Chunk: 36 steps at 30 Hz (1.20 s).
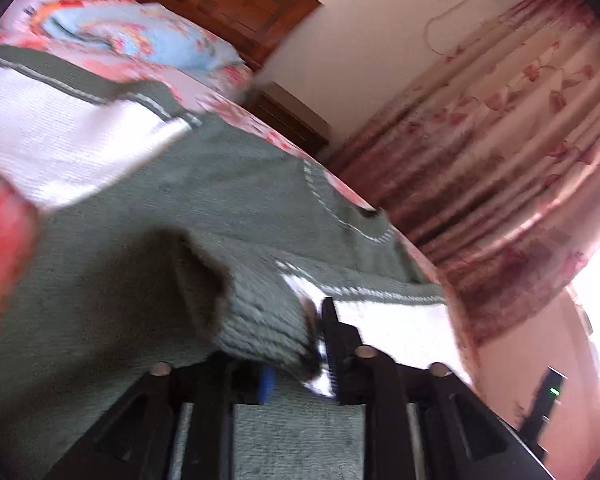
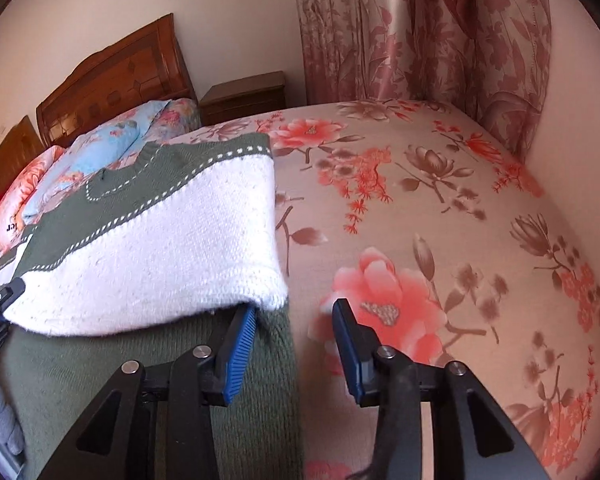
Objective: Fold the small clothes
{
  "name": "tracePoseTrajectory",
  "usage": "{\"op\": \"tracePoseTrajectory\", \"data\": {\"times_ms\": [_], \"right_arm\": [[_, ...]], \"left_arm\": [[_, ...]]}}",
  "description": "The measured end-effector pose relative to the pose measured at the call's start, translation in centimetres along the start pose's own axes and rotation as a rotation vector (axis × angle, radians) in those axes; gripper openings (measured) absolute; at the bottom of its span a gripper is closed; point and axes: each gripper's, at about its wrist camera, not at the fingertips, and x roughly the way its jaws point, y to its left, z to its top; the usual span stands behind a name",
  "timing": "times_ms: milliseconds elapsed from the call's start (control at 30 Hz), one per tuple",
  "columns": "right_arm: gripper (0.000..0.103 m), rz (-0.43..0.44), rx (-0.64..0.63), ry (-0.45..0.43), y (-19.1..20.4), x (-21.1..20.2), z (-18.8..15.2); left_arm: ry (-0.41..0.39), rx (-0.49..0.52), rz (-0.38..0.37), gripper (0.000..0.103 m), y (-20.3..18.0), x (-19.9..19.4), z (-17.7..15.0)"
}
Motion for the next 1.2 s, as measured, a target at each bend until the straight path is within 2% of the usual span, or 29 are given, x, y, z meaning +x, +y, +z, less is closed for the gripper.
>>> {"op": "tracePoseTrajectory", "data": {"times_ms": [33,67,100,133,167,200,233,267,333,400,467,500,567,667,700,767,867,900,1000,1067,1200], "right_arm": [[0.039,-0.009,-0.012,0.005,0.0,-0.8,-0.2],[0.039,-0.018,-0.023,0.004,0.0,-1.4,-0.5],[0.039,-0.021,-0.034,-0.001,0.1,-2.2,-0.9],[0.039,-0.023,-0.041,-0.014,0.1,-3.1,-1.1],[0.039,-0.032,-0.044,-0.038,0.1,-4.0,-1.2],[0.039,-0.034,-0.046,-0.067,0.1,-4.7,-1.1],[0.039,-0.025,-0.052,-0.097,0.4,-5.3,-0.5],[0.039,-0.007,-0.059,-0.117,0.7,-5.3,0.5],[0.039,0.03,-0.078,-0.119,1.8,-4.8,2.4],[0.039,0.079,-0.116,-0.114,3.6,-3.4,4.9],[0.039,0.125,-0.148,-0.065,5.6,-0.8,7.7],[0.039,0.155,-0.147,-0.019,6.4,0.7,8.9],[0.039,0.243,-0.124,0.095,8.1,4.6,11.0],[0.039,0.274,-0.081,0.171,9.6,8.4,12.5],[0.039,0.279,-0.079,0.185,9.9,9.5,12.8],[0.031,0.252,-0.059,0.167,9.6,11.1,13.5],[0.03,0.296,0.137,0.161,7.1,11.4,14.1],[0.031,0.286,0.151,0.16,6.9,11.1,14.0],[0.033,0.289,0.054,0.103,8.2,7.8,12.4],[0.033,0.279,-0.031,0.075,9.7,5.4,10.1],[0.033,0.164,-0.23,0.062,13.4,3.3,5.3]], "left_arm": [[-0.07,0.0,0.053,0.09,0.1,-1.2,-0.1],[-0.153,-0.006,0.107,0.103,0.1,-2.6,-0.1],[-0.298,-0.026,0.177,0.103,0.4,-5.1,-0.1],[-0.397,-0.044,0.202,0.103,0.5,-6.8,-0.3],[-0.513,-0.064,0.203,0.103,0.7,-8.8,-0.5],[-0.572,-0.066,0.182,0.103,0.7,-9.7,-0.8],[-0.591,-0.046,0.133,0.103,0.5,-10.1,-0.9],[-0.554,-0.01,0.091,0.103,0.0,-9.6,-1.0],[-0.423,0.071,0.028,0.103,-1.3,-7.3,-1.0],[-0.222,0.142,-0.033,0.103,-2.6,-3.8,-1.3],[-0.096,0.193,-0.032,0.103,-3.5,-1.5,-1.8],[-0.063,0.211,-0.022,0.103,-3.8,-0.9,-1.9],[-0.06,0.221,-0.016,0.103,-3.9,-0.8,-2.1],[-0.029,0.163,0.0,0.103,-3.1,-0.1,-1.6],[-0.013,0.138,-0.006,0.103,-2.9,0.2,-1.4],[-0.008,0.088,-0.035,0.103,-2.1,0.1,-1.0],[-0.011,0.089,-0.031,0.103,-2.2,-0.1,-0.9],[-0.013,0.093,-0.03,0.103,-2.1,-0.3,-0.9],[-0.054,0.056,-0.058,0.103,-1.5,-1.3,-0.7],[-0.107,-0.009,-0.077,0.103,-0.4,-2.4,-0.2],[-0.208,-0.216,-0.035,0.103,3.3,-4.9,1.3]]}}
